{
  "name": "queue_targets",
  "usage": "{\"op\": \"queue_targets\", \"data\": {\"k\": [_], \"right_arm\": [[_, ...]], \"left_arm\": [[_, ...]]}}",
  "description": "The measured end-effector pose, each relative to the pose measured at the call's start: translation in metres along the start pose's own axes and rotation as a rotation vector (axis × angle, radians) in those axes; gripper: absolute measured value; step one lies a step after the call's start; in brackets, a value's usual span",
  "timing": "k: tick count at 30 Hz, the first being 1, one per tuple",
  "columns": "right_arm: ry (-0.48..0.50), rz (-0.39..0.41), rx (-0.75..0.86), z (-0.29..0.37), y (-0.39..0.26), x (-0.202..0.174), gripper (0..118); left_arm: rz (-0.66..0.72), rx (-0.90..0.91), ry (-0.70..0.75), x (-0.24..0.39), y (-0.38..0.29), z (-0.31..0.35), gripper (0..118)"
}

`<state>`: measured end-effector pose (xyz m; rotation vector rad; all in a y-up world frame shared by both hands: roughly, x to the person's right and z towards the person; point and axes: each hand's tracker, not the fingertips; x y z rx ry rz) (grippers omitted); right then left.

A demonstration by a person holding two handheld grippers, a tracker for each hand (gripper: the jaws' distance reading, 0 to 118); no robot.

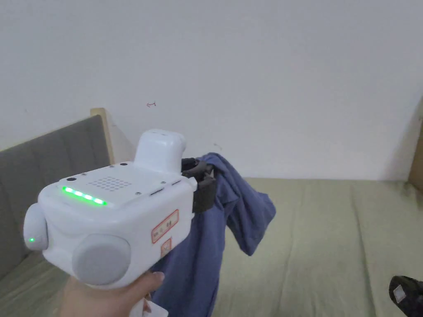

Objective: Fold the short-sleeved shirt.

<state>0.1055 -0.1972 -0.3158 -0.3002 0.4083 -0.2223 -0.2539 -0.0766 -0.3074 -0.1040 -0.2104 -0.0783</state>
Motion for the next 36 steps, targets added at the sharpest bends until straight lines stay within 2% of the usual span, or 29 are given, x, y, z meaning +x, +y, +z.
{"op": "queue_targets", "data": {"k": [3,5,10,13,15,16,18,19,22,24,28,30,33,34,35,36], "right_arm": [[-0.045,-0.014,0.051,0.016,0.006,0.016,7],[-0.073,-0.021,0.05,0.021,0.007,0.027,7],[-0.133,-0.075,-0.01,0.025,-0.005,0.061,7],[-0.164,-0.12,-0.071,0.023,-0.021,0.078,7],[-0.168,-0.148,-0.117,0.021,-0.031,0.087,7],[-0.17,-0.155,-0.13,0.02,-0.035,0.09,7],[-0.176,-0.163,-0.153,0.018,-0.042,0.095,7],[-0.178,-0.165,-0.157,0.018,-0.044,0.096,7],[-0.176,-0.171,-0.166,0.018,-0.045,0.095,7],[-0.171,-0.175,-0.161,0.017,-0.043,0.091,7],[-0.137,-0.169,-0.12,0.022,-0.031,0.078,7],[-0.121,-0.128,-0.067,0.026,-0.026,0.068,7],[-0.128,-0.043,0.0,0.028,-0.023,0.054,7],[-0.124,-0.028,0.019,0.028,-0.022,0.049,7],[-0.112,-0.023,0.044,0.028,-0.022,0.045,7],[-0.103,-0.021,0.066,0.028,-0.022,0.041,7]], "left_arm": [[0.032,-0.018,-0.129,0.046,-0.01,-0.037,5],[0.043,-0.104,-0.192,0.073,-0.026,-0.068,5],[0.201,-0.642,-0.328,0.115,-0.11,-0.161,5],[0.434,-1.003,-0.448,0.127,-0.189,-0.195,5],[0.532,-1.107,-0.423,0.132,-0.234,-0.199,7],[0.528,-1.116,-0.4,0.132,-0.251,-0.205,16],[0.526,-1.09,-0.365,0.131,-0.254,-0.189,87],[0.54,-1.078,-0.366,0.127,-0.254,-0.188,105],[0.585,-0.988,-0.37,0.109,-0.234,-0.176,107],[0.56,-0.892,-0.334,0.092,-0.21,-0.164,105],[0.531,-0.432,-0.126,0.06,-0.156,-0.085,105],[0.446,-0.221,0.037,0.05,-0.142,-0.033,106],[0.332,-0.061,0.194,0.043,-0.142,0.013,105],[0.303,-0.04,0.219,0.042,-0.144,0.022,101],[0.285,-0.034,0.246,0.041,-0.146,0.032,84],[0.295,-0.029,0.257,0.039,-0.147,0.041,58]]}}
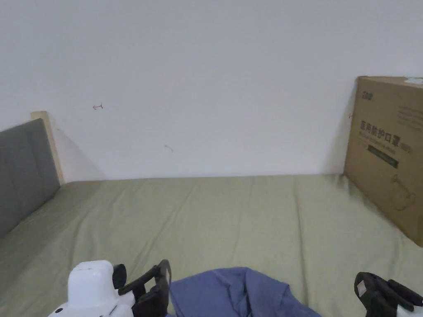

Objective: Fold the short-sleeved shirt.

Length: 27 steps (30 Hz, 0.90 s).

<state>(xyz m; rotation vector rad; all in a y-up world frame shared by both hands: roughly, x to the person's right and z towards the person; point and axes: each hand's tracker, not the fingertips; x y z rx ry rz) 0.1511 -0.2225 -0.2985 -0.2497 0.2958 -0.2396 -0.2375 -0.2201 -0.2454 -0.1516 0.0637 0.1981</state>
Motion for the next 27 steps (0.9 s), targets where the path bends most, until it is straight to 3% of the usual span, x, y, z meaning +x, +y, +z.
{"op": "queue_targets", "data": {"k": [1,2,3,6,11,13,18,21,22,24,25,27], "right_arm": [[0.006,0.002,0.02,0.001,0.0,-0.003,7],[0.008,0.01,0.035,0.002,0.0,-0.007,7],[0.01,0.019,0.046,0.002,0.0,-0.01,7],[0.027,0.028,0.047,0.001,0.003,-0.016,7],[0.044,0.03,0.018,-0.003,0.003,-0.016,7],[0.043,0.027,-0.003,-0.007,0.002,-0.013,7],[0.029,0.037,-0.065,-0.018,-0.001,-0.005,7],[0.019,0.017,-0.09,-0.025,-0.006,0.001,7],[0.017,0.009,-0.099,-0.028,-0.008,0.003,7],[0.003,-0.008,-0.125,-0.034,-0.012,0.007,7],[-0.003,-0.014,-0.136,-0.037,-0.013,0.009,7],[-0.011,-0.027,-0.155,-0.042,-0.017,0.012,7]], "left_arm": [[0.015,-0.01,0.004,-0.002,-0.003,0.002,22],[0.019,-0.02,0.035,-0.005,-0.005,0.006,1],[-0.005,-0.017,0.104,-0.006,-0.007,0.012,0],[0.07,-0.061,0.022,-0.017,-0.01,0.011,0],[0.083,-0.125,0.063,-0.024,0.001,-0.01,0],[0.085,-0.218,0.058,-0.03,0.009,-0.035,0],[0.137,-0.706,-0.039,-0.061,-0.003,-0.152,0],[0.099,-0.786,-0.008,-0.068,-0.029,-0.197,1],[0.096,-0.792,-0.007,-0.07,-0.037,-0.207,10],[0.073,-0.867,0.021,-0.075,-0.062,-0.233,104],[0.067,-0.891,0.022,-0.077,-0.072,-0.239,118],[0.02,-0.908,0.051,-0.079,-0.097,-0.255,115]]}}
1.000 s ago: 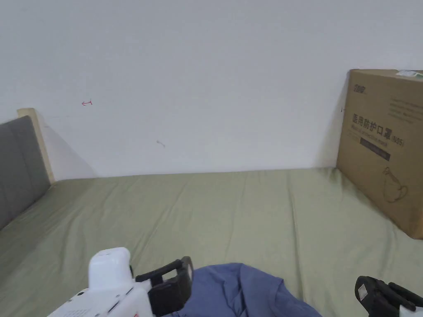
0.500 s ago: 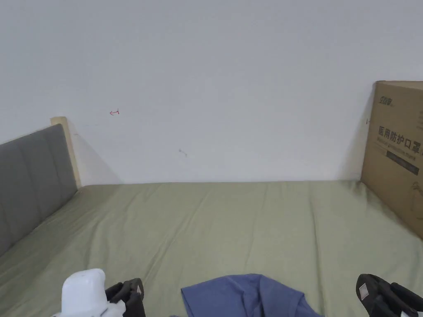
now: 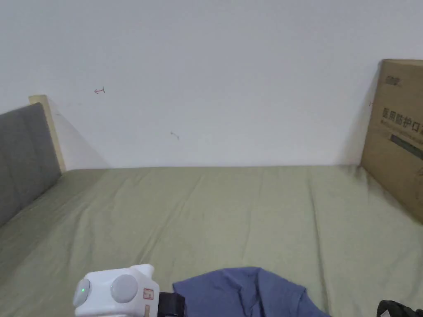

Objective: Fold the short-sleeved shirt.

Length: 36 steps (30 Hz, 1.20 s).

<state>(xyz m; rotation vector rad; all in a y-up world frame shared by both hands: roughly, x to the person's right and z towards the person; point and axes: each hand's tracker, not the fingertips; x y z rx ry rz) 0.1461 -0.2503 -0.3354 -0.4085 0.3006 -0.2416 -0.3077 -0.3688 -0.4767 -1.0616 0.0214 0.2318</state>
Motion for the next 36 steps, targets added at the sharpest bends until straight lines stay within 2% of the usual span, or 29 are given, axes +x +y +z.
{"op": "queue_targets", "data": {"k": [4,6,7,9,10,11,12,14,15,17,19,22,23,24,25,27,30,33,35,36], "right_arm": [[-0.01,-0.002,-0.04,-0.009,-0.005,0.003,7],[-0.01,0.01,-0.06,-0.015,-0.009,0.003,7],[-0.013,0.016,-0.068,-0.017,-0.01,0.002,7],[-0.016,0.018,-0.078,-0.022,-0.011,0.0,7],[-0.012,0.014,-0.081,-0.025,-0.012,-0.001,7],[0.012,0.012,-0.096,-0.031,-0.01,-0.003,7],[0.045,0.034,-0.122,-0.04,-0.007,-0.006,7],[0.066,0.097,-0.143,-0.06,0.002,-0.014,7],[0.096,0.105,-0.156,-0.073,0.01,-0.017,7],[0.181,0.095,-0.204,-0.102,0.024,-0.022,7],[0.286,0.052,-0.263,-0.14,0.039,-0.023,7],[0.236,0.062,-0.411,-0.209,0.056,-0.03,9],[0.201,0.077,-0.479,-0.234,0.059,-0.031,37],[0.187,0.081,-0.519,-0.256,0.058,-0.03,74],[0.178,0.069,-0.558,-0.275,0.056,-0.027,100],[0.104,0.063,-0.633,-0.313,0.051,-0.02,103],[-0.011,0.106,-0.754,-0.358,0.035,-0.01,102],[-0.109,0.149,-0.859,-0.384,0.013,0.001,98],[-0.1,0.138,-0.888,-0.386,0.003,0.003,85],[-0.088,0.128,-0.906,-0.386,-0.001,0.003,84]], "left_arm": [[-0.059,-0.038,0.035,0.002,-0.005,-0.04,115],[-0.09,-0.109,0.024,0.009,-0.011,-0.047,104],[-0.146,-0.082,0.103,0.013,-0.016,-0.045,100],[-0.155,0.007,0.064,0.021,-0.024,-0.027,66],[-0.167,0.016,0.075,0.023,-0.02,-0.014,44],[-0.19,0.032,0.042,0.022,-0.022,-0.005,16],[-0.188,0.047,0.028,0.021,-0.026,0.003,3],[-0.143,0.081,-0.114,0.018,-0.026,0.022,3],[-0.112,0.114,-0.125,0.014,-0.031,0.032,3],[-0.078,0.2,-0.128,0.009,-0.042,0.052,3],[-0.045,0.288,-0.16,-0.005,-0.048,0.08,3],[0.01,0.364,-0.21,-0.016,-0.066,0.104,3],[0.016,0.378,-0.209,-0.017,-0.071,0.109,3],[0.012,0.378,-0.215,-0.018,-0.075,0.114,3],[0.012,0.388,-0.219,-0.018,-0.078,0.118,3],[0.003,0.406,-0.209,-0.019,-0.083,0.123,3],[0.017,0.401,-0.213,-0.023,-0.088,0.126,3],[0.055,0.393,-0.228,-0.029,-0.096,0.126,3],[0.065,0.388,-0.224,-0.033,-0.1,0.124,3],[0.067,0.385,-0.221,-0.035,-0.102,0.124,3]]}}
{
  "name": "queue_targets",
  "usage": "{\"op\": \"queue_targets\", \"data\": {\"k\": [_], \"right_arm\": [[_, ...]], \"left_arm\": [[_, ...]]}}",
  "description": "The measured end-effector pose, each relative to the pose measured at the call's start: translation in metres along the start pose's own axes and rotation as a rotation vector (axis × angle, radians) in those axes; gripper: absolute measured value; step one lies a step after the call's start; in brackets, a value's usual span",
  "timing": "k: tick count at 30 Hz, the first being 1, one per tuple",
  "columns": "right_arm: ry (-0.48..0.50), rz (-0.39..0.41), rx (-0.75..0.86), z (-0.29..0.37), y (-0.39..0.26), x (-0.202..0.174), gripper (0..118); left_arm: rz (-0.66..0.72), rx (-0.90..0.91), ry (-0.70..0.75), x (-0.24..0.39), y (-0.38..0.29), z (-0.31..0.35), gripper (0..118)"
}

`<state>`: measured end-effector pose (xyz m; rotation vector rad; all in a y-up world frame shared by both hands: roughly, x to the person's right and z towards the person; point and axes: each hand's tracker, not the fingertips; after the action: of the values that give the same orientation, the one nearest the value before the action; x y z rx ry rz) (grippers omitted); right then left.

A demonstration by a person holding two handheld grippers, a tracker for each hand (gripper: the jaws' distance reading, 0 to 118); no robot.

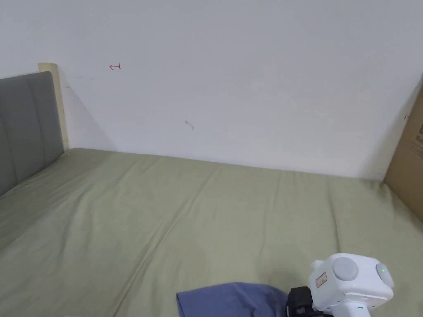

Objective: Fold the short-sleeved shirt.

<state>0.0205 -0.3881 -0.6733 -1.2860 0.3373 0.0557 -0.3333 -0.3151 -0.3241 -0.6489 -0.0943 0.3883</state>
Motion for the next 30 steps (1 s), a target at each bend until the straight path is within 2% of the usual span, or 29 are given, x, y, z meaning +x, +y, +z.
{"op": "queue_targets", "data": {"k": [1,2,3,4,5,7,9,14,21,26,30], "right_arm": [[-0.023,0.009,0.016,0.001,-0.003,-0.003,83],[-0.037,0.043,0.032,0.006,-0.007,-0.007,75],[-0.047,0.082,0.034,0.011,-0.01,-0.011,57],[-0.039,0.096,0.031,0.014,-0.013,-0.013,28],[-0.034,0.115,0.038,0.021,-0.016,-0.015,6],[-0.003,0.113,0.064,0.035,-0.021,-0.017,6],[0.088,0.096,0.125,0.061,-0.029,-0.016,6],[0.147,0.02,0.372,0.166,-0.056,0.01,6],[0.174,-0.098,0.566,0.307,-0.101,0.054,6],[0.13,-0.115,0.667,0.369,-0.117,0.071,6],[0.155,-0.145,0.719,0.403,-0.122,0.084,6]], "left_arm": [[0.003,-0.003,0.003,-0.001,-0.001,0.001,3],[0.011,-0.005,0.003,-0.004,-0.002,0.001,3],[0.021,-0.01,-0.003,-0.005,-0.003,0.002,3],[0.028,-0.011,-0.006,-0.006,-0.003,0.003,3],[0.039,-0.01,-0.008,-0.006,-0.003,0.004,3],[0.059,-0.002,-0.011,-0.006,-0.002,0.009,3],[0.097,0.025,-0.043,-0.005,0.002,0.018,3],[0.096,0.141,-0.044,-0.006,0.028,0.058,3],[0.045,0.26,-0.002,-0.005,0.091,0.109,3],[0.052,0.33,-0.024,-0.002,0.136,0.138,3],[-0.012,0.365,0.024,0.009,0.165,0.157,3]]}}
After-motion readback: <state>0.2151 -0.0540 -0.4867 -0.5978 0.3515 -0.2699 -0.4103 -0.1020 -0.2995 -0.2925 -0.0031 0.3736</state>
